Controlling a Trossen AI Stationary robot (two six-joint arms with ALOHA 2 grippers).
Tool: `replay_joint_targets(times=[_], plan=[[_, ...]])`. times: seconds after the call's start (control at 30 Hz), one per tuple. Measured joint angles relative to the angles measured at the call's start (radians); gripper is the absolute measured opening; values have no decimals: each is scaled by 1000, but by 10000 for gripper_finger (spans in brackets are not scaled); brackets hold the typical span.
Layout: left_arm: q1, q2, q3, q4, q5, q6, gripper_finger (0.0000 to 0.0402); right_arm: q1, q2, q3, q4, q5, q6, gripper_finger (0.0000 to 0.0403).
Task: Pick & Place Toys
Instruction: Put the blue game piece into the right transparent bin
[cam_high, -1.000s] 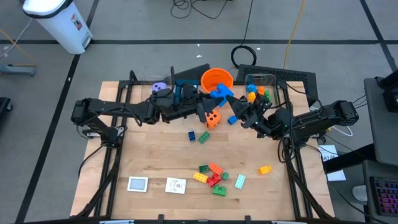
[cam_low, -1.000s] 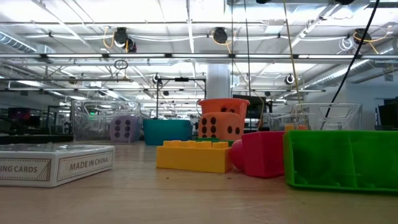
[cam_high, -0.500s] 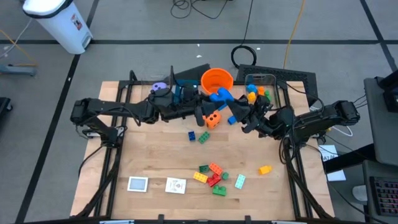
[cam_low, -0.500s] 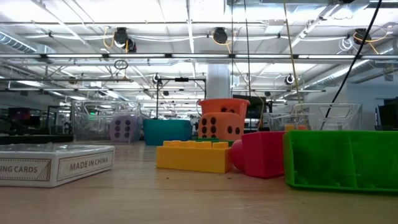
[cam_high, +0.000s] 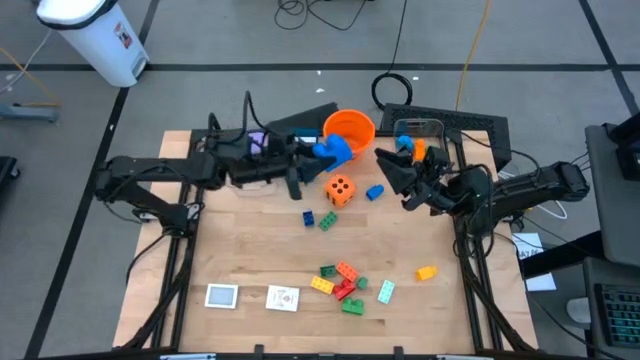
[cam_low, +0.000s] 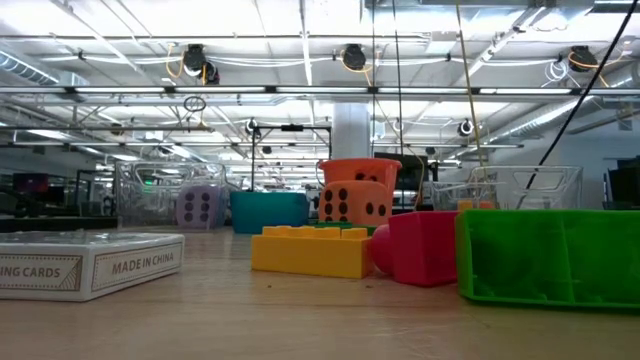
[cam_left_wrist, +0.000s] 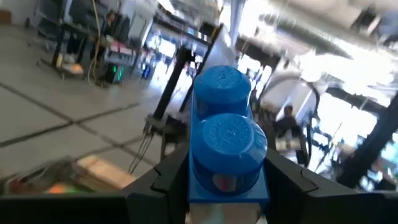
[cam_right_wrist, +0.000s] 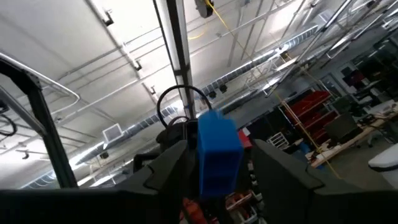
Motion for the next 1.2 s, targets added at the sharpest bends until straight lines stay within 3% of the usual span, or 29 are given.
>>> replay_joint_targets(times=[0.17, 0.53, 0.73, 1.2], plan=[[-3, -41, 0, -157, 56, 4, 160, -3, -59, 7, -193, -5, 32, 174], [-53, 0, 0, -278, 153, -6, 164, -72, 2, 238, -677, -295, 117, 185], [-75, 17, 0, -312, 153, -20, 154, -99, 79, 317, -693, -422, 134, 196], [-81, 16, 0, -373, 152, -40, 155, -119, 187, 322, -680, -521, 220, 230]])
